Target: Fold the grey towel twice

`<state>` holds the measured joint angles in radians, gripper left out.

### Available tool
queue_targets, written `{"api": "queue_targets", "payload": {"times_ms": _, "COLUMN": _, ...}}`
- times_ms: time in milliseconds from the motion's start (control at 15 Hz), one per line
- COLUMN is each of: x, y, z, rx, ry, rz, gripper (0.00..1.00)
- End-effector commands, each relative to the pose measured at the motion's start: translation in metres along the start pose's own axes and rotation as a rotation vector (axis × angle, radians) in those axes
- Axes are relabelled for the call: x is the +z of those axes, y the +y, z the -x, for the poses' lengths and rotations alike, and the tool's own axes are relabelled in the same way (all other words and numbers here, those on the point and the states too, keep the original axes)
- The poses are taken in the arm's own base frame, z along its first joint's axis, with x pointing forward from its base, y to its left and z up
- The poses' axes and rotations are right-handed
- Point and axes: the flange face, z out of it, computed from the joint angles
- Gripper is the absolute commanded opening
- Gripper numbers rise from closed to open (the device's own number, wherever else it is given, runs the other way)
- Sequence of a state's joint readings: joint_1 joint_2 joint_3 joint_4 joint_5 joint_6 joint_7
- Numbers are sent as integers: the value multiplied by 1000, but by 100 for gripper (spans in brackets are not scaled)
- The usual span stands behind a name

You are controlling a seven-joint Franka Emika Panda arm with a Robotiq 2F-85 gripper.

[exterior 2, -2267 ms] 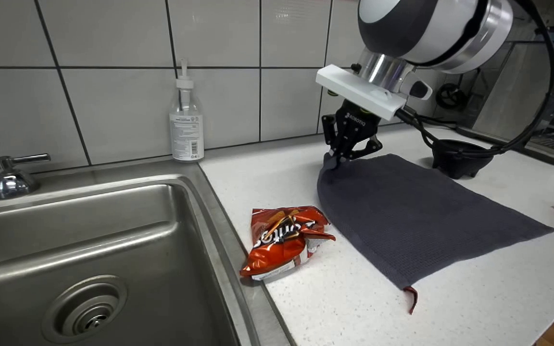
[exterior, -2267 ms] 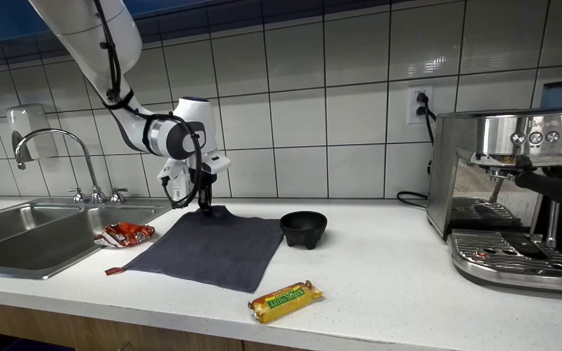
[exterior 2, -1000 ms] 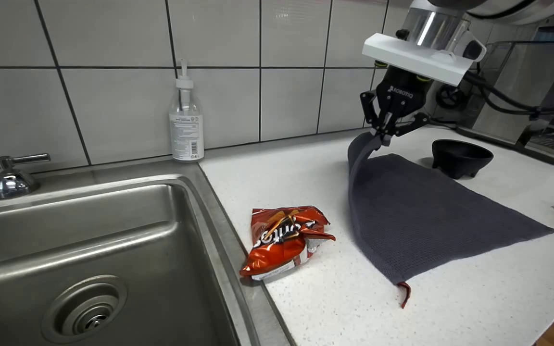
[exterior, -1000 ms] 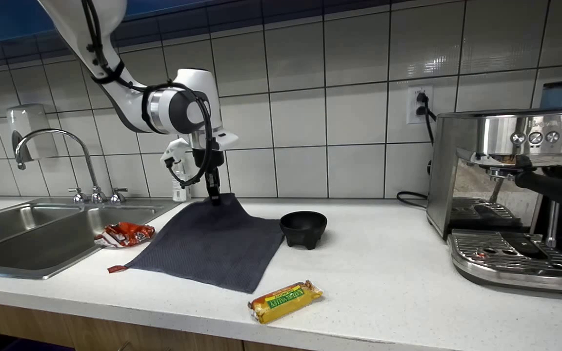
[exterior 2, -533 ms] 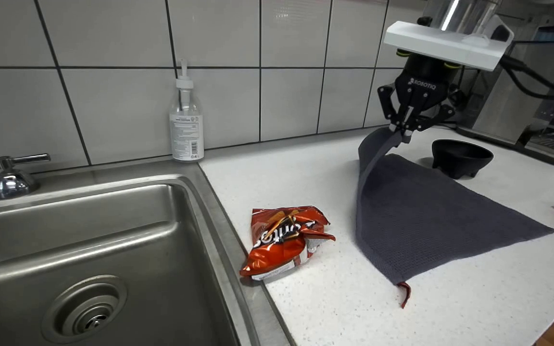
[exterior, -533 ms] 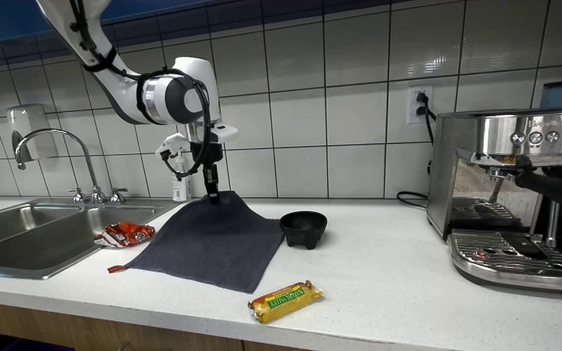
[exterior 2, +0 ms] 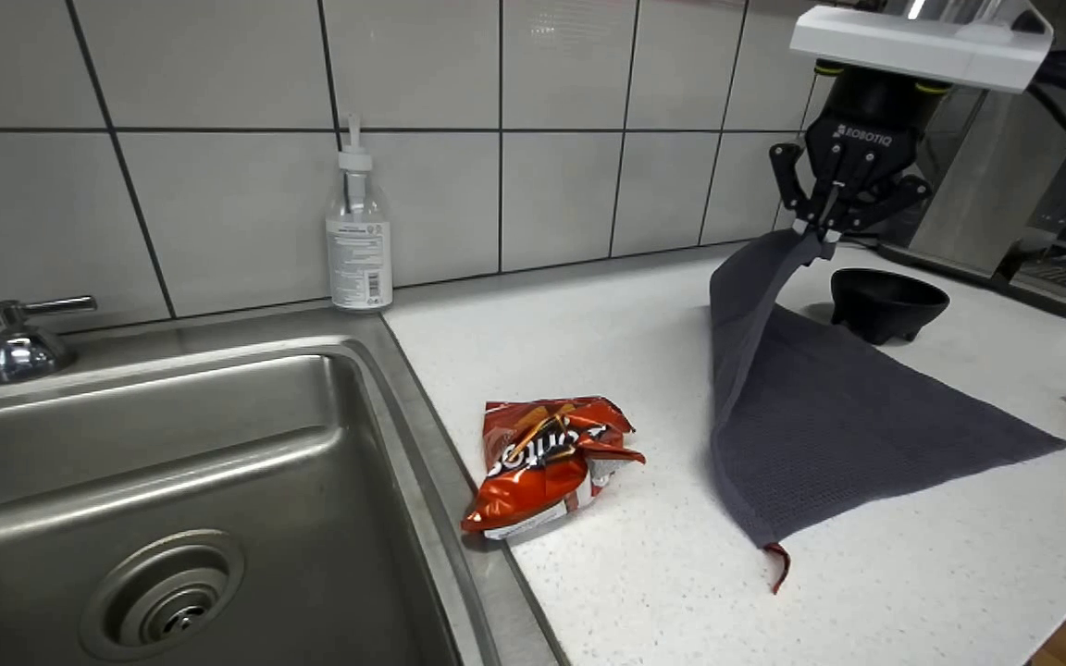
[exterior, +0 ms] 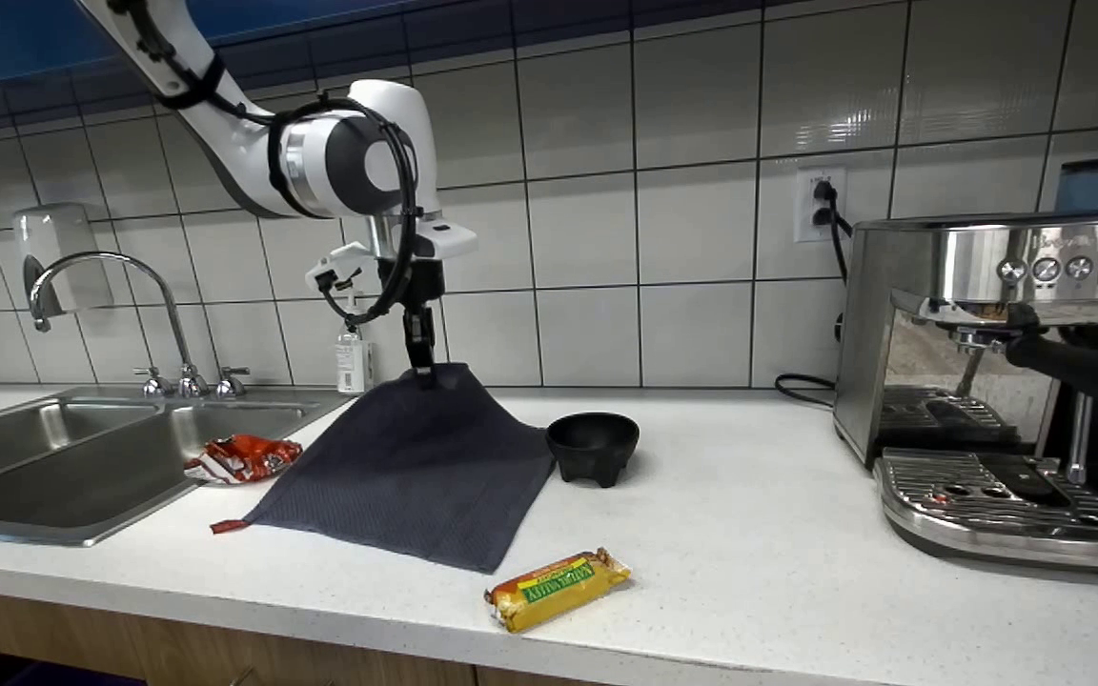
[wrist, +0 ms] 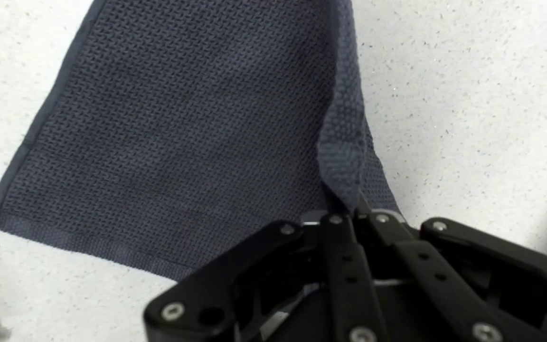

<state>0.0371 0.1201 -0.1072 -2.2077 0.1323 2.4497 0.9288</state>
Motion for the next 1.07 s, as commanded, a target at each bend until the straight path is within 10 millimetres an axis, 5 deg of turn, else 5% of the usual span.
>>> {"api": "queue_targets", "payload": {"times_ms": 0, "x": -12, "y": 17, "z": -5, "rx": 4, "ry": 6, "rz": 30, "gripper": 1}}
{"api": "queue_targets", "payload": {"times_ms": 1000, "x": -8, "y": 56, "z": -10, "rx": -30, "ry": 44, "rz": 136, "gripper": 1}}
